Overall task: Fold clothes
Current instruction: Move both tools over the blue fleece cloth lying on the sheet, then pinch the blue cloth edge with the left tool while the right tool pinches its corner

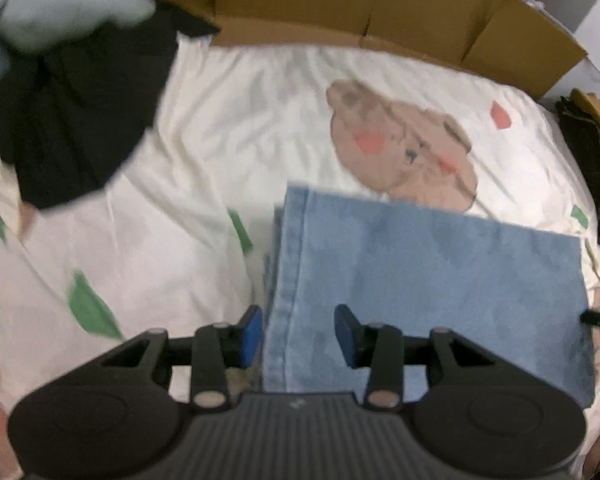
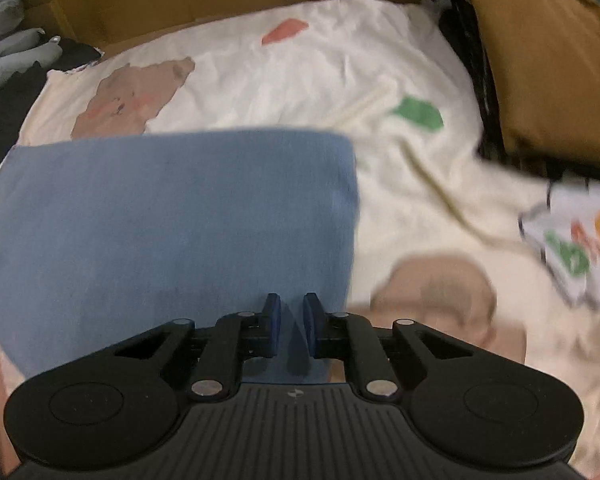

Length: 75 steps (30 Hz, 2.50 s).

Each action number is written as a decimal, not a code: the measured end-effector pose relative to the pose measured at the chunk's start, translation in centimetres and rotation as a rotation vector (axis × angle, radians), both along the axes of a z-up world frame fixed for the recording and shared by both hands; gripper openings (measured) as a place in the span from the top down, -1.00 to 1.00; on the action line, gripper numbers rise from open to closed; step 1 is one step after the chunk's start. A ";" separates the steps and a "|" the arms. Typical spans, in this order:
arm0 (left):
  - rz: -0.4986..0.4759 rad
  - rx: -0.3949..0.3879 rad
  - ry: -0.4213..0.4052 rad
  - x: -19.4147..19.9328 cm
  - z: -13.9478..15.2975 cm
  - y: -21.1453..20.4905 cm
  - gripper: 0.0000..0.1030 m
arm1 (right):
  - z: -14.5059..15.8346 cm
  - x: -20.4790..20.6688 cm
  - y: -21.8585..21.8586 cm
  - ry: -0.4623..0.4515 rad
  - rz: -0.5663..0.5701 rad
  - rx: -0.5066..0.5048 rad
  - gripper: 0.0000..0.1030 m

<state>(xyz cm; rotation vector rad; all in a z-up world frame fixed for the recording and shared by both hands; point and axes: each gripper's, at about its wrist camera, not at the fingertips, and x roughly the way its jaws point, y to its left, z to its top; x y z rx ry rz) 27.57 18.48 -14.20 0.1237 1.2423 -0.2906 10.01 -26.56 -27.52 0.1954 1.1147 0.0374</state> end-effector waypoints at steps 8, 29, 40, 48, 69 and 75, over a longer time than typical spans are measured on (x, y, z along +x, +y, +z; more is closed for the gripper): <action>-0.053 0.021 -0.095 2.4 9.5 -4.3 -0.01 | -0.6 -4.8 0.1 0.041 -0.065 0.051 0.66; 0.036 -0.013 -0.107 -3.1 10.8 -19.4 -0.01 | -2.3 -12.3 -1.0 0.103 -0.166 0.220 0.30; 0.044 0.010 0.019 -12.6 0.1 -22.2 0.13 | -1.6 -12.2 -2.9 0.073 -0.291 0.355 0.26; 0.034 0.008 0.139 -17.4 -8.2 -22.3 0.53 | -4.9 -12.4 -4.7 0.076 -0.357 0.528 0.23; -0.001 0.050 0.177 -19.3 -12.0 -20.9 0.55 | -7.9 -12.8 -5.3 0.066 -0.407 0.737 0.29; 0.004 0.034 0.188 -19.3 -12.5 -20.4 0.55 | -7.0 -12.8 -5.4 0.094 -0.461 0.805 0.55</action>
